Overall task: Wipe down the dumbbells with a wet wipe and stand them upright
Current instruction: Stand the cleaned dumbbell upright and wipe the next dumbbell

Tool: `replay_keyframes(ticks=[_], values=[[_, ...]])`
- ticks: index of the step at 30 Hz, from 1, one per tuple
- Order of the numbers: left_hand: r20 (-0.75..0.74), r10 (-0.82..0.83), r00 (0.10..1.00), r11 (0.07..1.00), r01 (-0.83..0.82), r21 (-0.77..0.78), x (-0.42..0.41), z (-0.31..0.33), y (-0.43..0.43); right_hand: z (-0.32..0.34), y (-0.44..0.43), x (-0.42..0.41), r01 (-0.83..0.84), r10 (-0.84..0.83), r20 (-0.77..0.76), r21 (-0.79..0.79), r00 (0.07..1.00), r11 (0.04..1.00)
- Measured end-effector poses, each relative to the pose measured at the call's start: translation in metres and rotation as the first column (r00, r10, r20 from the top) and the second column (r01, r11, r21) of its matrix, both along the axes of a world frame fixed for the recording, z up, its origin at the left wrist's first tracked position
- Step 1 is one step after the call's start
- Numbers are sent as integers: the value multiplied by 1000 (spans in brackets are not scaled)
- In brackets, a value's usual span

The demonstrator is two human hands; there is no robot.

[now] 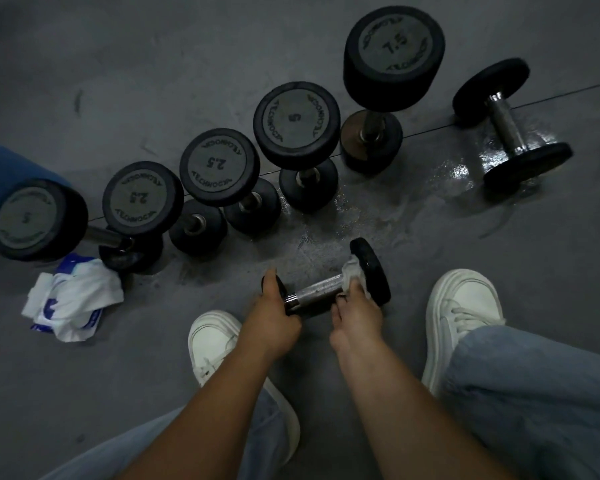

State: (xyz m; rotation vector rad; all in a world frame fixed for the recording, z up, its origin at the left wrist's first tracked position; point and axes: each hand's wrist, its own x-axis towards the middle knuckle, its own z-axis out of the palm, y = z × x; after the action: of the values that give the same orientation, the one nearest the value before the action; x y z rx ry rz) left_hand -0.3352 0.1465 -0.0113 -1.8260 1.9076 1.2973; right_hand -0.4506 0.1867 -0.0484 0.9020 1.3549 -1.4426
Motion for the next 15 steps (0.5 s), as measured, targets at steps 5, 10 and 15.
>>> replay_keyframes(ticks=[5, 10, 15], values=[[87, -47, 995, 996, 53, -68, 0, -1, -3, 2, -17, -10, 4, 11, 133, -117, 991, 993], [153, -11, 988, 996, -3, 93, -3, -3, -16, 7, 0, -3, 58, -58, 8, -15, 998, 998], [178, 176, 968, 983, -163, -87, -11, 2, 11, 8, 0, -17, 29, -22, 86, -82, 996, 996]])
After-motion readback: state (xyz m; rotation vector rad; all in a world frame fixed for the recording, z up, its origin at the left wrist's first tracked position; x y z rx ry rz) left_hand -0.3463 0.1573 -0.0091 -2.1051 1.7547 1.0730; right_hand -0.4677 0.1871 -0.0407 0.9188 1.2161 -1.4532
